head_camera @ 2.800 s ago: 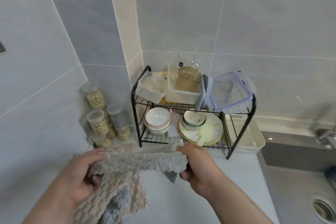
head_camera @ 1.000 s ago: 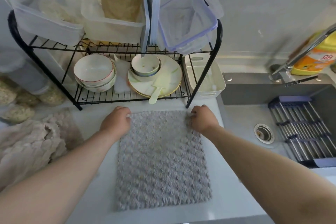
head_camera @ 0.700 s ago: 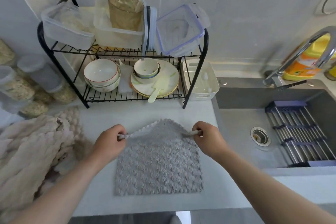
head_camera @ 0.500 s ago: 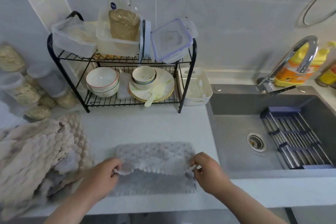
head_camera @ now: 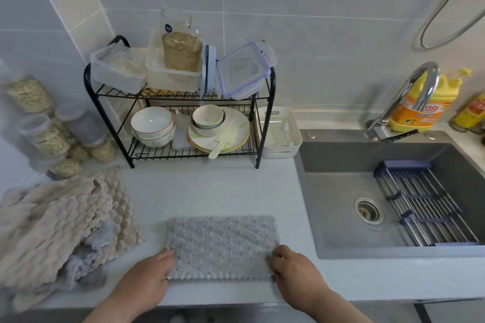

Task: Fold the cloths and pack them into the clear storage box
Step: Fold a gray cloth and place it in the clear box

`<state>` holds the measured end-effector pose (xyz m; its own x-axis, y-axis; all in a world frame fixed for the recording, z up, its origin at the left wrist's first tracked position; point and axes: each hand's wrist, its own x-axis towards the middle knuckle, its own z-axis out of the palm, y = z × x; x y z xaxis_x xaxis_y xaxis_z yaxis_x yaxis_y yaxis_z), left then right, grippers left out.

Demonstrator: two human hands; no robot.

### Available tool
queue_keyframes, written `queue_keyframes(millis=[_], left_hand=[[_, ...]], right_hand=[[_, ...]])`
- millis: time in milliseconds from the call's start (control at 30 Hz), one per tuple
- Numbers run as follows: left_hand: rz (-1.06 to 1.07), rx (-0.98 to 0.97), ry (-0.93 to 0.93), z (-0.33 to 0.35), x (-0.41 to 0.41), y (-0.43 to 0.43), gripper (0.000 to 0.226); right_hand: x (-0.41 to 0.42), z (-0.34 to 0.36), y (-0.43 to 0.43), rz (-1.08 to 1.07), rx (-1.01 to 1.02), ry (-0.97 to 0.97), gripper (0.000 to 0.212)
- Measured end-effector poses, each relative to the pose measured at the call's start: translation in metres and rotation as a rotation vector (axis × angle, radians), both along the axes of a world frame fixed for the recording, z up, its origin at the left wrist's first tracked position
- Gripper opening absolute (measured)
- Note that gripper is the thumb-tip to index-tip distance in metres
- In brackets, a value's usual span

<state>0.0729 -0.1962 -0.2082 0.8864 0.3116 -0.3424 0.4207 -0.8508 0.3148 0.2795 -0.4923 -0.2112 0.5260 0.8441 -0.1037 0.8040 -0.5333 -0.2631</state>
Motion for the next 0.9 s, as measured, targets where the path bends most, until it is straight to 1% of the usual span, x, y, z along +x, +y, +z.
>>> queue_keyframes(millis=[100,167,200,233,267,300,333,367,400,433,467,500,533,567,633,700,767,833,867,900], left_hand=[[0.006,-0.005,-0.02,-0.002,-0.001,0.0,0.023],[-0.002,-0.008,-0.001,0.004,-0.001,-0.003,0.01],[-0.008,-0.005,0.016,0.007,-0.002,-0.006,0.012],[-0.029,0.033,0.032,0.011,-0.003,-0.008,0.025],[-0.036,0.07,0.003,0.013,-0.003,-0.01,0.034],[-0.037,0.104,-0.07,0.016,0.0,-0.011,0.035],[-0.06,0.156,-0.179,0.018,0.005,-0.013,0.03],[-0.091,0.201,-0.253,0.021,0.014,-0.016,0.025],[-0.123,0.195,-0.253,0.022,0.026,-0.019,0.031],[-0.142,0.165,-0.224,0.024,0.04,-0.024,0.045],[-0.159,0.133,-0.177,0.021,0.053,-0.028,0.063],[-0.161,0.095,-0.091,0.02,0.064,-0.034,0.082],[-0.155,0.075,-0.012,0.02,0.074,-0.039,0.096],[-0.154,0.08,0.037,0.021,0.083,-0.044,0.104],[-0.153,0.115,0.104,0.02,0.094,-0.048,0.111],[-0.162,0.135,0.148,0.019,0.101,-0.047,0.115],[-0.178,0.147,0.174,0.015,0.109,-0.047,0.117],[-0.181,0.124,0.179,0.013,0.117,-0.051,0.117],[-0.187,0.108,0.176,0.013,0.123,-0.054,0.117],[-0.195,0.1,0.172,0.013,0.129,-0.056,0.117]], right_hand=[[-0.003,-0.006,-0.002,0.012,0.037,-0.026,0.012],[-0.006,-0.01,-0.005,0.031,0.074,-0.03,0.01],[-0.009,-0.011,-0.006,0.03,0.084,-0.036,0.009],[-0.01,-0.015,-0.007,0.018,0.112,-0.045,0.01],[-0.014,-0.016,-0.007,-0.029,0.143,-0.017,0.012],[-0.018,-0.015,-0.004,-0.122,0.184,0.061,0.014],[-0.021,-0.007,0.001,-0.271,0.238,0.154,0.018],[-0.022,0.0,0.009,-0.466,0.307,0.253,0.022],[-0.018,0.006,0.018,-0.671,0.331,0.39,0.029],[-0.013,0.013,0.027,-0.85,0.305,0.546,0.037],[-0.006,0.018,0.036,-0.976,0.261,0.694,0.041],[0.001,0.023,0.043,-1.033,0.234,0.799,0.036],[0.007,0.027,0.049,-1.055,0.219,0.853,0.022],[0.011,0.033,0.055,-1.085,0.187,0.891,0.009],[0.02,0.036,0.064,-1.146,0.077,0.955,0.017],[0.025,0.039,0.066,-1.146,0.004,1.041,0.021],[0.028,0.038,0.064,-1.141,0.06,1.099,0.01],[0.028,0.033,0.061,-1.179,0.128,1.103,0.002],[0.031,0.029,0.059,-1.229,0.163,1.116,0.007],[0.034,0.027,0.058,-1.286,0.205,1.144,0.016]])
